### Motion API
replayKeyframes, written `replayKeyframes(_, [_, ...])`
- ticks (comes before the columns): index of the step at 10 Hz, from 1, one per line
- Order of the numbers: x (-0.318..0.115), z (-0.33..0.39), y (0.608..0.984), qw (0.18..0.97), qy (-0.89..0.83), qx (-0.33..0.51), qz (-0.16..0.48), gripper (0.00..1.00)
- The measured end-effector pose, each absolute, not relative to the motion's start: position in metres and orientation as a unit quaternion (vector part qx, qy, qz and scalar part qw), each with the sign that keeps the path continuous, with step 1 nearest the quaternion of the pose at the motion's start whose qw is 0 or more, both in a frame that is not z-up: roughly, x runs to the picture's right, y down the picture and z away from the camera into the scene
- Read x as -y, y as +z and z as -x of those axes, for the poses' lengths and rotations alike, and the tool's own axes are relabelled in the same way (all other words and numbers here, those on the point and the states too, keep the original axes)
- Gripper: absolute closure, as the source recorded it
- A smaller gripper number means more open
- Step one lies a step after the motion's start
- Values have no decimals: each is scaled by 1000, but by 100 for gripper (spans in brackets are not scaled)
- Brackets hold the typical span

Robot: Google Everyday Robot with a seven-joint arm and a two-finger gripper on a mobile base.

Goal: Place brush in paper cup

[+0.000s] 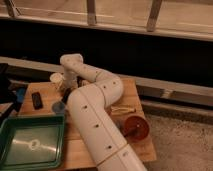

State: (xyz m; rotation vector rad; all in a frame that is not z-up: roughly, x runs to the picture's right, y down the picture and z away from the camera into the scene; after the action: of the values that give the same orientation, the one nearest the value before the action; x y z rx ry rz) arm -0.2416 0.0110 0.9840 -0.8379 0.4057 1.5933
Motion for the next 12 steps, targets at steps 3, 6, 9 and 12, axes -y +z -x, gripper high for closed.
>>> replayKeyframes(3, [-13,242,984,603,683,-184,367,67])
replayKeyframes(6, [-15,244,983,605,680,-188,369,97])
replayKeyframes(9, [-1,244,969,608,688,-170,358,100])
replayKeyframes(12, [28,245,936,616,699,-130,340,100])
